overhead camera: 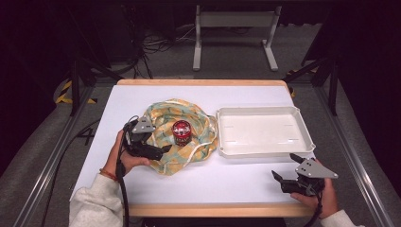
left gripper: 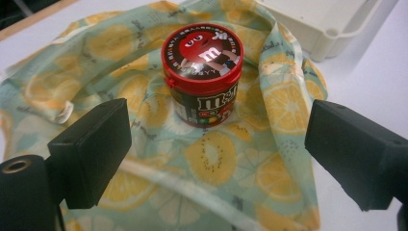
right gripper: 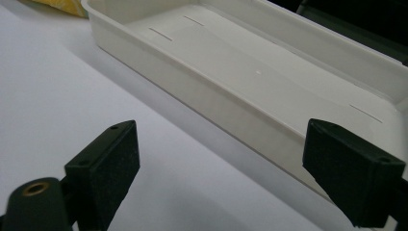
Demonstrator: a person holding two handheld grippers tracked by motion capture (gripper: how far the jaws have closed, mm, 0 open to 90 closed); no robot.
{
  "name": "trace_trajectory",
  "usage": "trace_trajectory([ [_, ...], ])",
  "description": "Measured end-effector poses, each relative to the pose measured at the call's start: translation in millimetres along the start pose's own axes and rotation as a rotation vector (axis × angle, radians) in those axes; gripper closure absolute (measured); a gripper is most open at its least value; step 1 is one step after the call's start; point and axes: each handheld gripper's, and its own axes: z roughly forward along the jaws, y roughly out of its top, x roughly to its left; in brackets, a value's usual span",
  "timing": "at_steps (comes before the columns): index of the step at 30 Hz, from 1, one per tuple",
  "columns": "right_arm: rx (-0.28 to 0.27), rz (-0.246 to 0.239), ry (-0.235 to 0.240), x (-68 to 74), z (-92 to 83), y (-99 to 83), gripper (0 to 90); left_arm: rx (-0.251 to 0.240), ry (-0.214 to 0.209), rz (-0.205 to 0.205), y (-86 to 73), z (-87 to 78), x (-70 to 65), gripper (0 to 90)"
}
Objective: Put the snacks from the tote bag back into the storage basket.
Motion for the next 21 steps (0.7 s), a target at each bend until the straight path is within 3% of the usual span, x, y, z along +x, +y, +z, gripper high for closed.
trace_trajectory([
  [6, 0.005, -0.002, 0.006, 0.5, 0.6, -0.4, 13.4, 0.087, -0.021, 0.026, 24.8, 18.2, 5.4, 11.7],
  [10, 0.007, 0.0, 0.008, 0.6, 1.0, -0.6, 13.4, 0.172, -0.013, 0.049, 40.3, 28.8, 8.0, 12.0],
  [14, 0.011, -0.005, 0.014, 1.6, 1.1, -0.7, 13.4, 0.227, -0.016, 0.056, 53.0, 38.6, 13.7, 12.4],
  [16, 0.012, -0.006, 0.014, 1.6, 1.3, -0.8, 13.4, 0.243, -0.003, 0.071, 55.9, 41.5, 15.0, 12.7],
  [19, 0.014, -0.006, 0.015, 1.2, 1.6, -1.2, 13.4, 0.303, -0.033, 0.107, 59.7, 49.3, 15.2, 15.5],
  [21, 0.011, -0.005, 0.015, 0.9, 1.3, -1.3, 13.4, 0.327, -0.027, 0.112, 62.3, 54.5, 15.9, 15.0],
])
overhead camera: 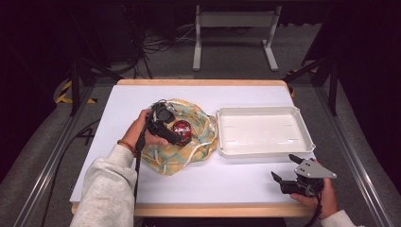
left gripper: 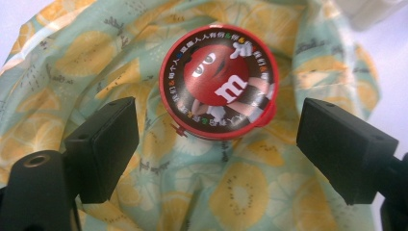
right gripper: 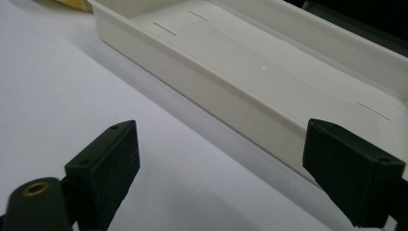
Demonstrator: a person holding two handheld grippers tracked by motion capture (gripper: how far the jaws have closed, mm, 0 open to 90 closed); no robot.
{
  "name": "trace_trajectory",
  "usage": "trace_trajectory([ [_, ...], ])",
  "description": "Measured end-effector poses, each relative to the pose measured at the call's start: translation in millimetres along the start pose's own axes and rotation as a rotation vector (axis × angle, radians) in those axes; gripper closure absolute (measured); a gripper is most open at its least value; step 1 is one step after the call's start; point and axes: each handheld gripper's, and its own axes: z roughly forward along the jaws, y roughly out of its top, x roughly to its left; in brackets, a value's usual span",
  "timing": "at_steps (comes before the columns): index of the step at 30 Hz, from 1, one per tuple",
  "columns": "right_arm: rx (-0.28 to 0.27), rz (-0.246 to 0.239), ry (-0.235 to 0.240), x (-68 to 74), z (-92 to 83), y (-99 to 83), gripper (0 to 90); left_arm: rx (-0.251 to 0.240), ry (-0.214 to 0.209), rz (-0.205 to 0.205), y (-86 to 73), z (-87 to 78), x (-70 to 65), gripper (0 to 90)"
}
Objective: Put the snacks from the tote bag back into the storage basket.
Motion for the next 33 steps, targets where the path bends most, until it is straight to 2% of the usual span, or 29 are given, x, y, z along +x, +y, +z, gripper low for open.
trace_trajectory([
  [3, 0.0, 0.002, 0.002, -0.3, 0.2, -0.2, 13.4, 0.021, -0.012, 0.004, 4.5, 7.0, 1.3, 14.6],
  [8, 0.003, -0.002, 0.005, 0.5, 1.2, 0.0, 13.4, 0.077, -0.017, 0.033, 12.3, 20.4, 0.3, 16.1],
  [12, 0.007, -0.004, 0.008, 0.6, 1.9, -0.2, 13.5, 0.078, -0.026, 0.03, 17.1, 27.3, 1.1, 18.3],
  [14, 0.009, -0.004, 0.009, 0.6, 2.2, -0.2, 13.5, 0.084, -0.048, 0.029, 19.6, 31.8, 2.2, 21.9],
  [16, 0.009, -0.004, 0.011, 0.6, 2.3, -0.3, 13.6, 0.088, -0.045, 0.028, 21.0, 34.4, 3.1, 24.3],
  [25, 0.008, -0.008, 0.011, 1.1, 1.8, -0.2, 13.7, 0.085, -0.072, -0.002, 20.5, 36.8, 6.5, 25.0],
  [33, 0.006, -0.008, 0.01, 1.2, 1.7, 0.3, 13.7, 0.073, -0.057, -0.023, 21.9, 34.6, 5.2, 25.4],
])
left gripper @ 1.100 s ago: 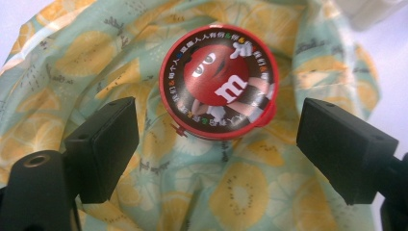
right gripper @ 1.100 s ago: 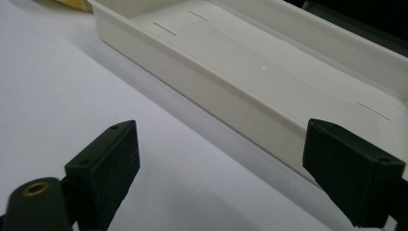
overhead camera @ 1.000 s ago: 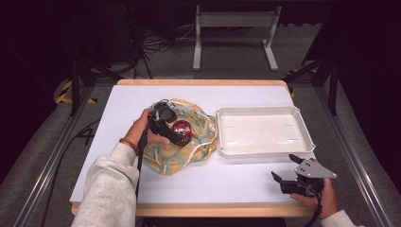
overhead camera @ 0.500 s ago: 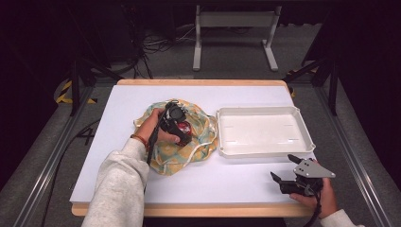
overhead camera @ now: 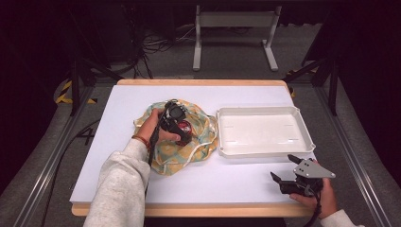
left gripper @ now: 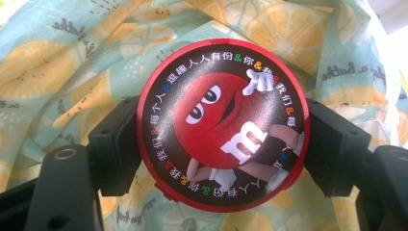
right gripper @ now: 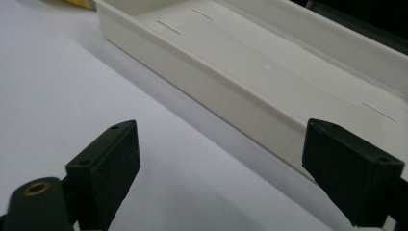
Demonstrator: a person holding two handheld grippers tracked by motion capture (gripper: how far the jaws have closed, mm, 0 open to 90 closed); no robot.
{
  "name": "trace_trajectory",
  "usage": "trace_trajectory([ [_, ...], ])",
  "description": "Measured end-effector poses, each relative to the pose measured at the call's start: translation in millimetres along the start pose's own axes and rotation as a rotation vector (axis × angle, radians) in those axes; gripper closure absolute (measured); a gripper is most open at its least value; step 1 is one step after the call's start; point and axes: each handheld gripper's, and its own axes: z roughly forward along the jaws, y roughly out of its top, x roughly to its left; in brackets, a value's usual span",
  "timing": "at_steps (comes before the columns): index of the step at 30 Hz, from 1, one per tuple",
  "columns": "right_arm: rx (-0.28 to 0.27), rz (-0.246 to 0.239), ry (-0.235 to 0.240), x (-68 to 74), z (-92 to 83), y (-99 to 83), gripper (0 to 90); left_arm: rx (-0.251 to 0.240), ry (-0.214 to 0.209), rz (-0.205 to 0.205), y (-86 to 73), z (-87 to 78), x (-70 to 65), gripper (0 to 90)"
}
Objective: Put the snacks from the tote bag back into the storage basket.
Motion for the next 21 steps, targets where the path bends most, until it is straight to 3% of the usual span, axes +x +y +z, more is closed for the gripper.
trace_trajectory([
  [21, 0.002, 0.001, -0.003, -0.3, 1.3, 1.4, 13.7, -0.009, 0.026, 0.012, 4.4, -26.3, -0.7, 25.4],
])
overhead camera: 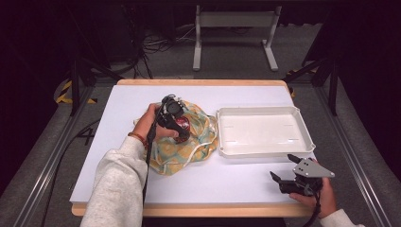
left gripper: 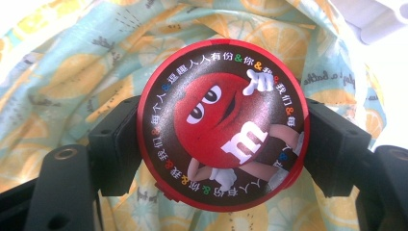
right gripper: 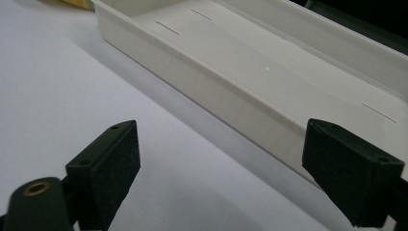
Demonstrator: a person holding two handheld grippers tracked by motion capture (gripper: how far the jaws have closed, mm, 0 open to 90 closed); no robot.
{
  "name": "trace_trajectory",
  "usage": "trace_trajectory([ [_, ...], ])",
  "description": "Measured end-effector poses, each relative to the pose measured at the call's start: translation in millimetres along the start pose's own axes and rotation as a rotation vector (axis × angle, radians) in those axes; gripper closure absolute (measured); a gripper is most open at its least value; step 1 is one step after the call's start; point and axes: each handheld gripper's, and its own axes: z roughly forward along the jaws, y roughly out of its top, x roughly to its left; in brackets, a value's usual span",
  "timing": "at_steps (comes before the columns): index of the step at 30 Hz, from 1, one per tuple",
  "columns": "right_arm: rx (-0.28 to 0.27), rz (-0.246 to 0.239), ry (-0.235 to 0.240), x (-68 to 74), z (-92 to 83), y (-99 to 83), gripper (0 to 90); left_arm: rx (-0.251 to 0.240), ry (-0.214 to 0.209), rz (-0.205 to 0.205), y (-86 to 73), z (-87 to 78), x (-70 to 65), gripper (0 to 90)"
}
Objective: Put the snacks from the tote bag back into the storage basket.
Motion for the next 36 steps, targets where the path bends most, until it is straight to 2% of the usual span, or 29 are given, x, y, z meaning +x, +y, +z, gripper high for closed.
trace_trajectory([
  [8, 0.001, -0.001, 0.001, 0.6, -0.3, 0.1, 13.7, -0.013, 0.014, -0.014, 3.9, -10.3, 0.5, 25.4],
  [19, -0.001, 0.001, 0.001, -0.1, -0.2, 0.1, 13.7, -0.016, 0.018, 0.006, 13.9, -20.1, -4.1, 25.3],
  [26, 0.0, 0.0, -0.002, 0.0, 0.2, 0.1, 13.7, -0.028, 0.016, -0.005, 21.8, -25.7, -5.3, 25.4],
  [28, 0.0, 0.0, -0.002, 0.0, 0.1, 0.1, 13.7, -0.032, 0.024, 0.002, 27.3, -28.3, -8.4, 25.4],
  [36, 0.002, -0.002, 0.0, 0.7, -0.2, 0.3, 13.7, -0.058, 0.012, 0.047, 49.2, -33.0, -25.3, 25.4],
])
